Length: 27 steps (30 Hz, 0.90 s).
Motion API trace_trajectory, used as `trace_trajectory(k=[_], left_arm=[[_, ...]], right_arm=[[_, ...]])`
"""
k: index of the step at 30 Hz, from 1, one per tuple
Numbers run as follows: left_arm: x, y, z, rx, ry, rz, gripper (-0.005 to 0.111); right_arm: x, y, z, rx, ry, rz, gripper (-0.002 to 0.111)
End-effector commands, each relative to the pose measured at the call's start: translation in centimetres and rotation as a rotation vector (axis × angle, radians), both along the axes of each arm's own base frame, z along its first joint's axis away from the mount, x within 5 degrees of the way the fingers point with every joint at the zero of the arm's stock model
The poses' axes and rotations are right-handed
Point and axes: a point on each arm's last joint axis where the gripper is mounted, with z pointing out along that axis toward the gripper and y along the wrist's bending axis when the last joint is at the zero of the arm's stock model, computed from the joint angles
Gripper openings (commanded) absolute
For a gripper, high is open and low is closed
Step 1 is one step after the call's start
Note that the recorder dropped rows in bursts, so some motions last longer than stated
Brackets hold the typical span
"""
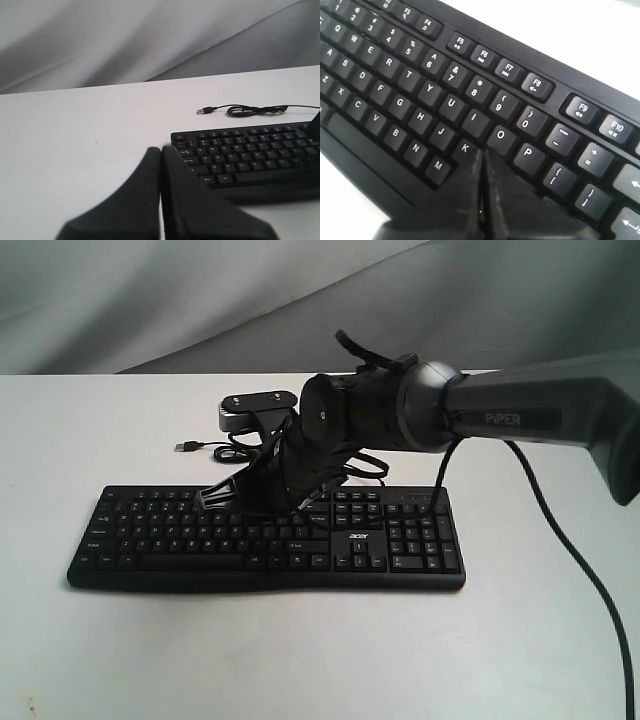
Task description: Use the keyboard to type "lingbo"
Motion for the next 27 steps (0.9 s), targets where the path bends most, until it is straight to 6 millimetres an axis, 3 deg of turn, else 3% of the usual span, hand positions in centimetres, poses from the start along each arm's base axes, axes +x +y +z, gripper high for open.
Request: trace_trajectory(k=[1, 27], left_arm=[[0.0, 0.0, -0.1, -0.011, -0.005, 0.002, 0.001], [0.0, 0.0, -0.1, -0.011, -0.005, 0.002, 0.001]], right_arm=[[0.3, 0.0, 0.1, 0.011, -0.015, -0.003, 0.0], [0.3, 0.3, -1.4, 0.027, 0.017, -0.005, 0.0]])
